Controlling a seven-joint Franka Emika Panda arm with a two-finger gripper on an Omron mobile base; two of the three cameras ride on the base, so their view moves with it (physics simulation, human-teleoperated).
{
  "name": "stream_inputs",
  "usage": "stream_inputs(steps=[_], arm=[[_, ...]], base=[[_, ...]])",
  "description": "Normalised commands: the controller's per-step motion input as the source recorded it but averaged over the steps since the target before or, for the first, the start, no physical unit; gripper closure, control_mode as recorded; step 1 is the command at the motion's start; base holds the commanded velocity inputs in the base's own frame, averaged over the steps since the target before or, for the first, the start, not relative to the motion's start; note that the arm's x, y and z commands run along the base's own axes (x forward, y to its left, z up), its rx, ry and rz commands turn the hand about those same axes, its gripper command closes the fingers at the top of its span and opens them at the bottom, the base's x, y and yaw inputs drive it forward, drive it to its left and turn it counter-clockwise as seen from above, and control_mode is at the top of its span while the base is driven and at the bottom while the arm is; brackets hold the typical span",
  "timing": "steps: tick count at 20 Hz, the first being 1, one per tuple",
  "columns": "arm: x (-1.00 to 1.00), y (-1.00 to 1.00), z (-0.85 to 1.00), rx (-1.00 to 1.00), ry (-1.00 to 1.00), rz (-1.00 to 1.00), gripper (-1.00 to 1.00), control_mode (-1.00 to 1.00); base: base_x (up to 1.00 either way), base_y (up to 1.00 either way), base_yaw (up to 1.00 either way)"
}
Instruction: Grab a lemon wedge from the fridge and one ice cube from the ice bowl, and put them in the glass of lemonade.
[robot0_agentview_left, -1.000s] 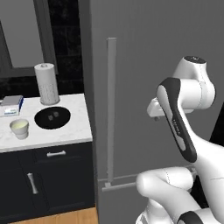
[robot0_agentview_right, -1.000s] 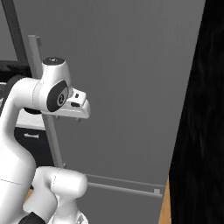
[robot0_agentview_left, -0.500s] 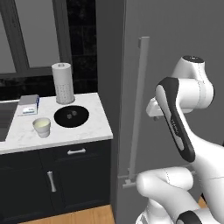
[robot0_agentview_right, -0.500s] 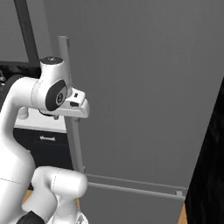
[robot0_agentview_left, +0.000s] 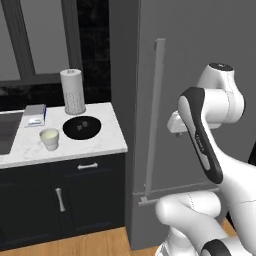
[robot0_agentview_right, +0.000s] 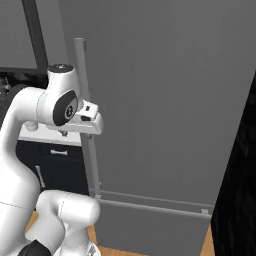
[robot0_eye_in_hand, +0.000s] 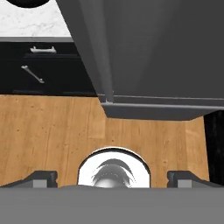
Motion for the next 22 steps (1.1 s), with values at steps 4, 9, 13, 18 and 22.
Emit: stream_inputs(steps=[4,9,13,18,22], arm=[[0.00,0.00,0.00,0.00,0.00,0.00,-1.00,1.00],[0.00,0.00,0.00,0.00,0.00,0.00,-1.00,1.00],[0.00,0.00,0.00,0.00,0.00,0.00,-1.00,1.00],[0.00,0.00,0.00,0.00,0.00,0.00,-1.00,1.00],[0.00,0.00,0.00,0.00,0.00,0.00,-1.00,1.00]], base=[[-0.48,0.24,-0.01],[-0.23,0.52,-0.05],[-0.18,0.01,0.01],[-0.35,-0.33,0.10],[-0.46,-0.16,0.06]])
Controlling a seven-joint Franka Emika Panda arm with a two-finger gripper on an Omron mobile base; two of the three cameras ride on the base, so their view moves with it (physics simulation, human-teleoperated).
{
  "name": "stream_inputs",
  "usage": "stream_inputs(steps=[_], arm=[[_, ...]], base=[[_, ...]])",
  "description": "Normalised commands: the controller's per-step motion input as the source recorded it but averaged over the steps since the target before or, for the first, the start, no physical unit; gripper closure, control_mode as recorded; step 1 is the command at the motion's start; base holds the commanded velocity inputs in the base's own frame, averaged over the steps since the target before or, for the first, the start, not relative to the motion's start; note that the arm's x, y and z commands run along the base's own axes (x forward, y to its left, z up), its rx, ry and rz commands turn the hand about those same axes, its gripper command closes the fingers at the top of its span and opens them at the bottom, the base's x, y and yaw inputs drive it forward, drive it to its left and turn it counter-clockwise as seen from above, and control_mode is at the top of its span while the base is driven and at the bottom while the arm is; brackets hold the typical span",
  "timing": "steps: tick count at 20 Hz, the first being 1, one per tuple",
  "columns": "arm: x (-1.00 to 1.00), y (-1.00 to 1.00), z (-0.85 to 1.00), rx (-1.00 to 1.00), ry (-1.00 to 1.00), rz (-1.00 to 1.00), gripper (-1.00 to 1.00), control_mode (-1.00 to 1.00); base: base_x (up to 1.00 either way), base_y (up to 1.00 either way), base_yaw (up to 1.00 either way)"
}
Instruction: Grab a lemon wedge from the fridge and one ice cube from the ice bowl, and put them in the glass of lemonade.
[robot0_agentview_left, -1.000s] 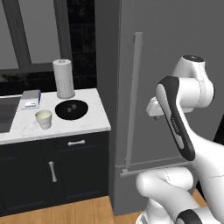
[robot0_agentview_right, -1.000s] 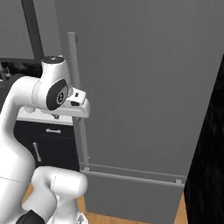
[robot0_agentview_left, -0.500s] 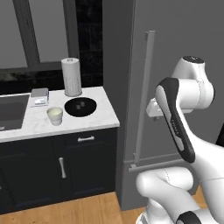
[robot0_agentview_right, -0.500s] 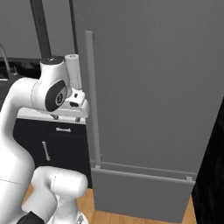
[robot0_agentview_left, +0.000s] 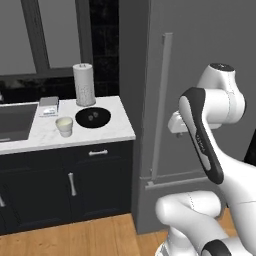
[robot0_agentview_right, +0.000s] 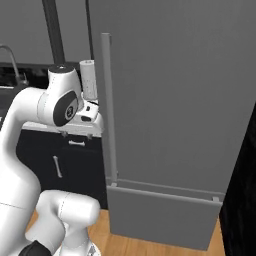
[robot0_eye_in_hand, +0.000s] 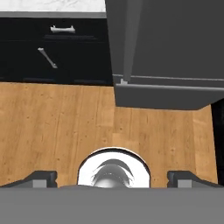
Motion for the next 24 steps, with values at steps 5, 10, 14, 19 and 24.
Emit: stream_inputs(steps=[5,10,14,19,24], arm=[[0.00,0.00,0.00,0.00,0.00,0.00,-1.00,1.00],[0.00,0.00,0.00,0.00,0.00,0.00,-1.00,1.00],[0.00,0.00,0.00,0.00,0.00,0.00,-1.00,1.00],[0.00,0.00,0.00,0.00,0.00,0.00,-1.00,1.00],[0.00,0.00,0.00,0.00,0.00,0.00,-1.00,1.00]], base=[[-0.51,-0.01,0.00],[-0.25,0.05,-0.08],[-0.16,0.00,-0.08],[-0.27,0.04,-0.01],[-0.23,0.01,0.00]])
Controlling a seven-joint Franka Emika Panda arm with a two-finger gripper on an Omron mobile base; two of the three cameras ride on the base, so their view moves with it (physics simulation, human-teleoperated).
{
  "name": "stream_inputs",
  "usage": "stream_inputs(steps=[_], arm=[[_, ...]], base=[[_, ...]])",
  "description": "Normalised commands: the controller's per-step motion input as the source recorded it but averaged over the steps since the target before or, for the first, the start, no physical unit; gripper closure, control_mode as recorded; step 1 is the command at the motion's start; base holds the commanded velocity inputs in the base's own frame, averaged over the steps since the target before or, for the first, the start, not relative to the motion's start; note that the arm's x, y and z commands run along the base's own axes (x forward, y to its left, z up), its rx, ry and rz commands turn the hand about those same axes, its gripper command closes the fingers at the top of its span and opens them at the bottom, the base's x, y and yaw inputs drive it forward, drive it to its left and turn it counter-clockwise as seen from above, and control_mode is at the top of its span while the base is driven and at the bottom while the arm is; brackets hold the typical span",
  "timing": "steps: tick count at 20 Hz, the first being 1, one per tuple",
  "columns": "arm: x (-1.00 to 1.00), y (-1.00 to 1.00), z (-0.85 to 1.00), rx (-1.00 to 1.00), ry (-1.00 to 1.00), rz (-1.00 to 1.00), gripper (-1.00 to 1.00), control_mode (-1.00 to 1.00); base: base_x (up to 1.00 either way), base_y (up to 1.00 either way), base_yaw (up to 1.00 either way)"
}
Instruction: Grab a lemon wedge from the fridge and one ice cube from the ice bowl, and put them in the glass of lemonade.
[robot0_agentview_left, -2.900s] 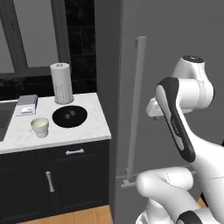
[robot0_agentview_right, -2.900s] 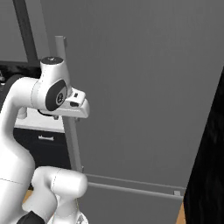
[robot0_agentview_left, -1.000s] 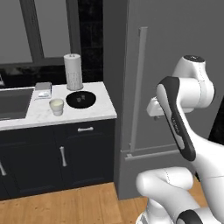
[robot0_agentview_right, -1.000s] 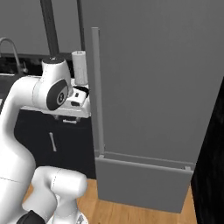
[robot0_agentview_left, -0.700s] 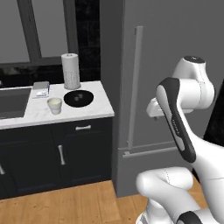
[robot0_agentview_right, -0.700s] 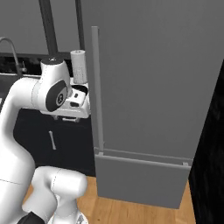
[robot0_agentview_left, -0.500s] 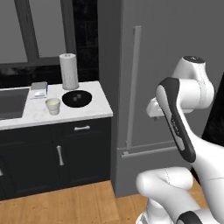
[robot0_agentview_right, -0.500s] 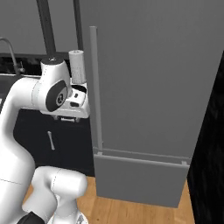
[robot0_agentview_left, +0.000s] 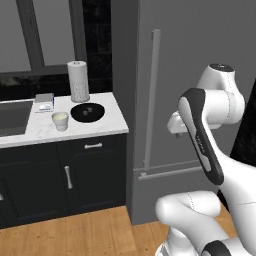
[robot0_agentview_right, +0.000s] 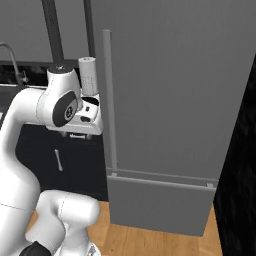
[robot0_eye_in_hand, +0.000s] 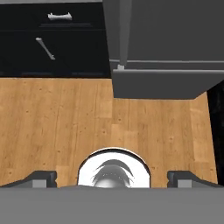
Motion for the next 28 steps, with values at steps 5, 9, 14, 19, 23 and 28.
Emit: stream_inputs(steps=[5,9,14,19,23,28], arm=[[-0.12,0.17,0.16,0.00,-0.08,0.00,-1.00,-1.00],[-0.10,0.14,0.63,0.03,-0.23,0.00,-1.00,-1.00],[-0.14,-0.07,0.85,0.11,-0.39,-0.06,-1.00,-1.00],[0.20,-0.20,0.52,0.06,-0.22,-0.12,-1.00,-1.00],[0.39,0.21,-0.09,-0.02,-0.03,-0.08,-1.00,-1.00],[0.08,-0.03,-0.12,0.00,-0.09,-0.07,-1.00,-1.00]], base=[[-0.07,0.00,0.00],[0.00,0.00,0.00],[0.00,0.00,0.00],[0.00,0.00,0.00],[0.00,0.00,0.00],[0.00,0.00,0.00]])
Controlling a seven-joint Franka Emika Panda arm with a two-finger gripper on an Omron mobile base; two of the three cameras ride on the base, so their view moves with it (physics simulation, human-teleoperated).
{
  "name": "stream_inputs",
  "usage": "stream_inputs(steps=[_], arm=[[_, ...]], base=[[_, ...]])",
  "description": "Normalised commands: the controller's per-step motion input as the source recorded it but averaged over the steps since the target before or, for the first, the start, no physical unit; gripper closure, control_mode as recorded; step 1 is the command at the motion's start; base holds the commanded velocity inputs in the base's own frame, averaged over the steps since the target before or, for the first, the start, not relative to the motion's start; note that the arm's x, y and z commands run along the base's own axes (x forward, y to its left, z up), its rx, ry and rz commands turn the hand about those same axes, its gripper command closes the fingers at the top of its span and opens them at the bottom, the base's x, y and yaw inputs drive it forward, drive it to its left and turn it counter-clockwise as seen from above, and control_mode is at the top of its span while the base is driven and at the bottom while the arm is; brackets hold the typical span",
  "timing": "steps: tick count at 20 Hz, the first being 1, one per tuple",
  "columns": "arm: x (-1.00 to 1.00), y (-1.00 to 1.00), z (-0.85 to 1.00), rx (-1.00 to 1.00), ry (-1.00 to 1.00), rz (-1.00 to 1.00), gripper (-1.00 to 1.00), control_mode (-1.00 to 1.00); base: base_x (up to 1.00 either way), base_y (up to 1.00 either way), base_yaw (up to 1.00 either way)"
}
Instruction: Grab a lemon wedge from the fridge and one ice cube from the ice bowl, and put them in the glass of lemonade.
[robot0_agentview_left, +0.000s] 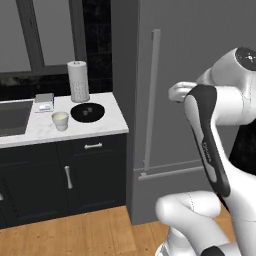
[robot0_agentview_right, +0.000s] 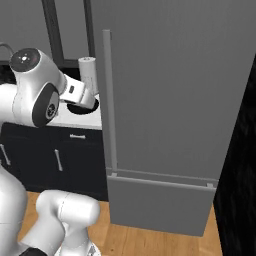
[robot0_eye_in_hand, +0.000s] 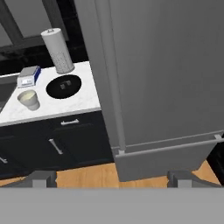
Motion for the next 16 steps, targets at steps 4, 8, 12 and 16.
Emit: stream_inputs(steps=[4,8,12,16], arm=[[0.33,-0.06,-0.01,-0.04,0.07,-0.15,-1.00,-1.00],[0.69,0.08,0.00,-0.11,0.11,-0.08,-1.00,-1.00],[0.92,0.18,-0.03,-0.04,0.01,-0.03,-1.00,-1.00],[0.64,0.00,-0.16,0.00,-0.05,0.00,-1.00,-1.00]], base=[[0.00,0.00,0.00],[0.00,0.00,0.00],[0.00,0.00,0.00],[0.00,0.00,0.00]])
